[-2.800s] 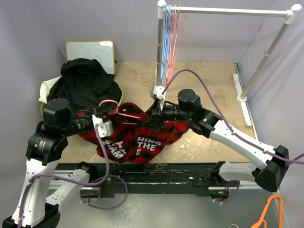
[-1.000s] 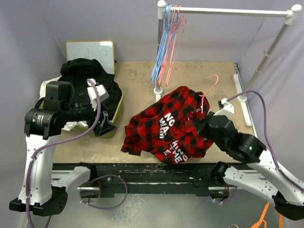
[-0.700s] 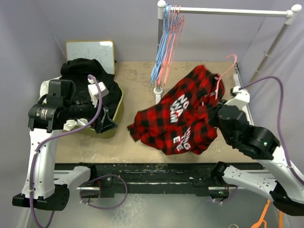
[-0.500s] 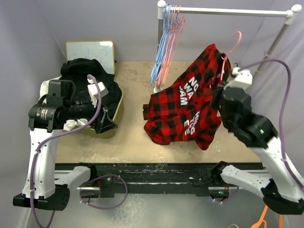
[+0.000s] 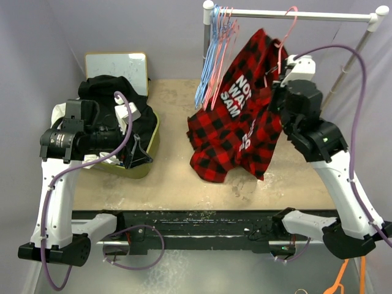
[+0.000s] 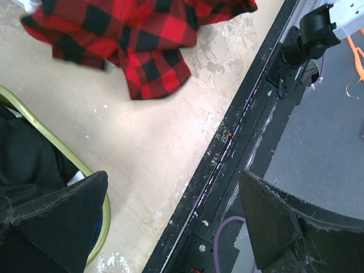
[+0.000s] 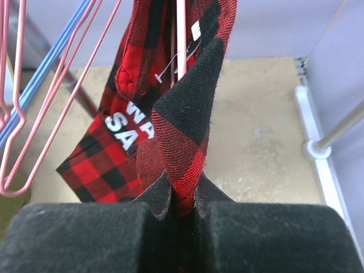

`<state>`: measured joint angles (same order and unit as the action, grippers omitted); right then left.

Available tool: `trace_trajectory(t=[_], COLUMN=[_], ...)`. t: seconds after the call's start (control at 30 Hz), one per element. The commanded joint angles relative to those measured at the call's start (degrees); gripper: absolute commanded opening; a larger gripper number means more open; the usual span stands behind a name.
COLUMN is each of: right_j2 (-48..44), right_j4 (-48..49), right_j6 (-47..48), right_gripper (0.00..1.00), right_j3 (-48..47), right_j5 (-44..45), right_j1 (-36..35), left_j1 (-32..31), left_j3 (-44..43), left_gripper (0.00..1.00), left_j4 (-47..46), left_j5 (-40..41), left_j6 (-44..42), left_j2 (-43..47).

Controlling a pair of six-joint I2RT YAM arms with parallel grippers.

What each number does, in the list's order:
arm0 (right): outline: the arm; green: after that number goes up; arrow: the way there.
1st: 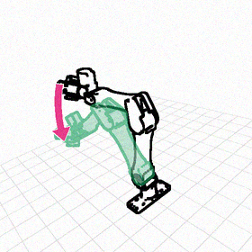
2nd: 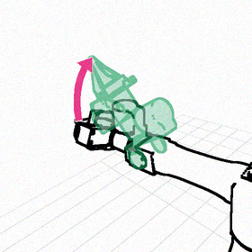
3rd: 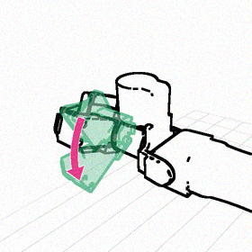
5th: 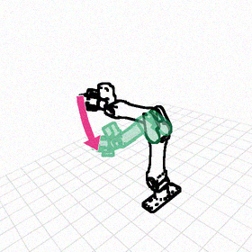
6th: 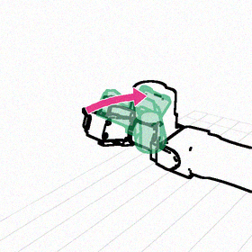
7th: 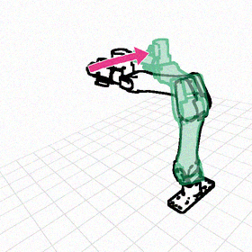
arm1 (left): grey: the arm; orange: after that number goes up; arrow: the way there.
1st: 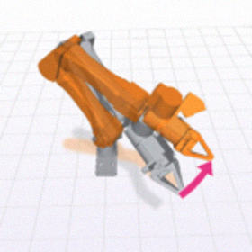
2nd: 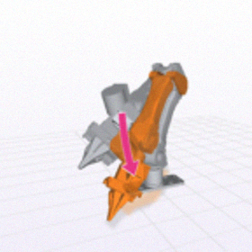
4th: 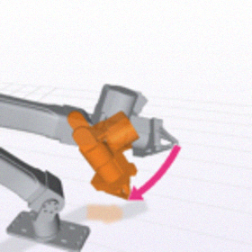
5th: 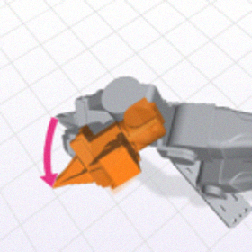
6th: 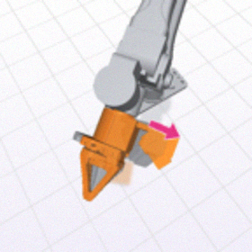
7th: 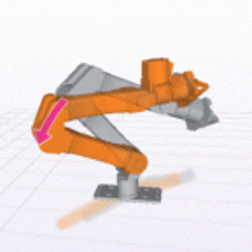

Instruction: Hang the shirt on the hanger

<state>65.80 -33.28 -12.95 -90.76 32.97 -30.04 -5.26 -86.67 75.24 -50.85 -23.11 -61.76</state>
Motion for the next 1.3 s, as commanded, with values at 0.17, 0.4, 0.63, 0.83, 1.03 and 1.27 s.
trace_trajectory(t=[0.17,0.4,0.63,0.83,1.03,1.27], right_j2=[2.6,7.1,8.9,10.9,11.0,10.9], right_j4=[4.4,3.0,4.6,3.5,2.8,2.1], right_j6=[5.6,4.7,3.8,3.4,2.5,3.2], right_gripper=[0.00,0.00,0.00,0.00,0.00,0.00], right_j3=[-11.5,-14.4,-15.4,-16.0,-13.4,-12.8], right_j5=[-7.9,-15.8,-21.4,-26.4,-31.1,-33.9], right_j1=[11.2,19.0,24.2,29.5,33.6,37.6], left_j1=[0.5,0.7,0.7,0.8,0.9,0.9], left_j3=[0.8,1.0,1.2,3.1,3.4,3.5], left_gripper=[0.99,0.99,0.99,0.99,0.99,0.99], left_j4=[-1.4,-1.5,-1.6,-1.7,-1.7,-1.6], left_j5=[-2.3,-2.2,-2.7,-2.7,-3.1,-3.4], left_j6=[-0.8,-0.9,-1.0,-1.1,-1.0,-1.0], left_j2=[1.1,1.4,1.1,1.5,1.8,1.7])
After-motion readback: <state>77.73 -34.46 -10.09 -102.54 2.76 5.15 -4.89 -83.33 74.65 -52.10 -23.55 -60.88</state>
